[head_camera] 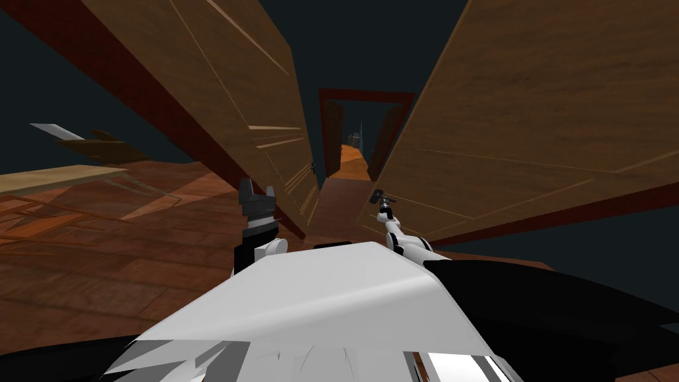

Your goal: Push the door open

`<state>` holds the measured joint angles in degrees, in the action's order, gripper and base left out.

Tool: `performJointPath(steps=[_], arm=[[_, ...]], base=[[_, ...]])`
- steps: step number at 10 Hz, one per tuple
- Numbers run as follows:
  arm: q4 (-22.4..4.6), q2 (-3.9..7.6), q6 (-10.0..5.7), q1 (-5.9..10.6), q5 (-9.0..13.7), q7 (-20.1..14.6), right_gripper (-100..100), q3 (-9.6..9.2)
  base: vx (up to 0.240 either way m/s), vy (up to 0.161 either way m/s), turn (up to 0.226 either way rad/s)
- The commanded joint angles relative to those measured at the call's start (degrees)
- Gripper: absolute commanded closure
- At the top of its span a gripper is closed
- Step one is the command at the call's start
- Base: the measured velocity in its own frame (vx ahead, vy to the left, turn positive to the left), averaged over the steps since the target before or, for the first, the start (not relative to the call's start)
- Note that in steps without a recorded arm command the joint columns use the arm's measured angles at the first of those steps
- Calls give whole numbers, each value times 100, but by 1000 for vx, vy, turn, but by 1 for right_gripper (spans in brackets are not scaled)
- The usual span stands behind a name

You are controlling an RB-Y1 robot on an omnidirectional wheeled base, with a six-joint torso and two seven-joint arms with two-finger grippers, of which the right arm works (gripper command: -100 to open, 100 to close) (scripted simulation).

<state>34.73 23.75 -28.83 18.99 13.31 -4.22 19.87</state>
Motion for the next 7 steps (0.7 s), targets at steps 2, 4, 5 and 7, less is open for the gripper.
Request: performJointPath(steps=[2,4,5,7], arm=[[-142,77,-56,37,10,55,100,178],[-162,74,-45,28,17,133,100,335],[-169,72,-42,25,19,158,100,385],[-188,69,-31,17,26,232,100,532]], base=[[112,11,-27],[130,24,-15],[118,20,-49],[88,2,-4]])
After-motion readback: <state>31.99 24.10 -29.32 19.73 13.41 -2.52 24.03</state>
